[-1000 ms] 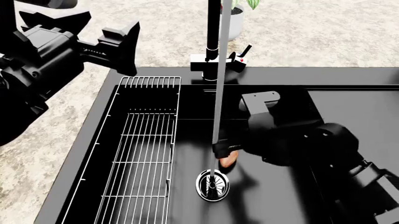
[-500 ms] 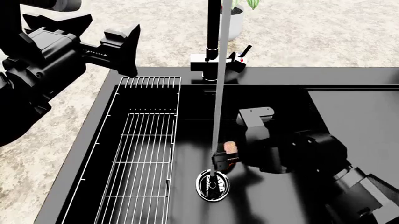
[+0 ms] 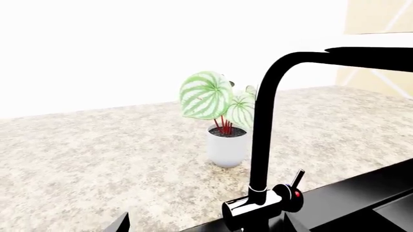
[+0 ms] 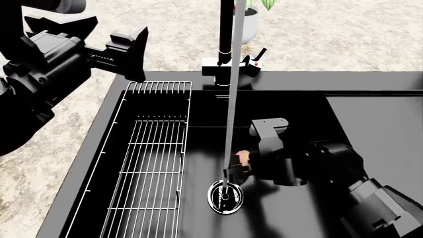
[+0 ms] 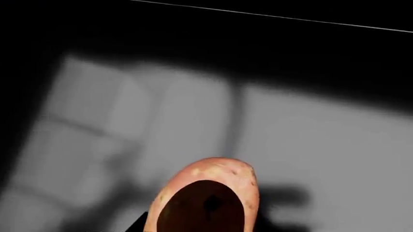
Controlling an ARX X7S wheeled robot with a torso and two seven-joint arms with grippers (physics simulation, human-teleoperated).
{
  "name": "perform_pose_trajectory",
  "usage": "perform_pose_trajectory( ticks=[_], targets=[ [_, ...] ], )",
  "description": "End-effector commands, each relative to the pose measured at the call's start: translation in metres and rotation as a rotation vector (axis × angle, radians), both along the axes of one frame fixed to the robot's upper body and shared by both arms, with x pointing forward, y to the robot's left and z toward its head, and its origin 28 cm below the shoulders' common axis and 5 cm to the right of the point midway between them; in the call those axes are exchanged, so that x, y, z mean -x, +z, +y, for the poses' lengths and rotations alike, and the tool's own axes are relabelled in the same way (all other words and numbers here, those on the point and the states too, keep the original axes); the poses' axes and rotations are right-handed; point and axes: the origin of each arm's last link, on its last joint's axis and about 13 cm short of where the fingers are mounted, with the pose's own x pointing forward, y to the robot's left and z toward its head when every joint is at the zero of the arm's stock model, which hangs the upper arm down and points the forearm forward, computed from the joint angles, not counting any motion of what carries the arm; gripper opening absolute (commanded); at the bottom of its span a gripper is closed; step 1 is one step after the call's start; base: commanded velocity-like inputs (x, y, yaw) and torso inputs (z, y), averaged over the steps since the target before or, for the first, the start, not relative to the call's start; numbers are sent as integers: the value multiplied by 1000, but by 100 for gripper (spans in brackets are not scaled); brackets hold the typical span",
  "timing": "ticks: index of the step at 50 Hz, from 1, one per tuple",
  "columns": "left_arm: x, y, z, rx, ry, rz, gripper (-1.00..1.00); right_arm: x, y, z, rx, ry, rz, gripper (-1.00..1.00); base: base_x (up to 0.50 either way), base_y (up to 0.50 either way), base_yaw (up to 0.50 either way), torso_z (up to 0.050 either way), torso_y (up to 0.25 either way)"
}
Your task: Pick the apricots and kiwis from the sink and place them in one bowl. Place the sweet potato in the other bowl. Then turn off the sink faucet.
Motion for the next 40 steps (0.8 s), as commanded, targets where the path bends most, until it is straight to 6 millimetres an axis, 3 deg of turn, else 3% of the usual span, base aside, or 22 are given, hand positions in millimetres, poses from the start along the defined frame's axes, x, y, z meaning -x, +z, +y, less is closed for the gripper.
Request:
perform_pose_trajectory(
  ticks=[1,8,18,29,40],
  targets=[
    [1,0,1,2,3,-1,100,2,5,3,5,14,-29,-100,0,0,0,0,0],
    [4,2,2,9,0,-10,100,-3,35,2,32,43,-158,-100,0,0,0,0,0],
    [10,7,4,15,-6,-26,100,11,78,7,71,112,-295,-100,0,0,0,0,0],
    [17,5,2,12,-19,-12,100,53,121,6,92,187,-396,-100,0,0,0,0,0],
    [24,1,2,19,-30,4,100,91,146,4,55,175,-565,-100,0,0,0,0,0]
  ],
)
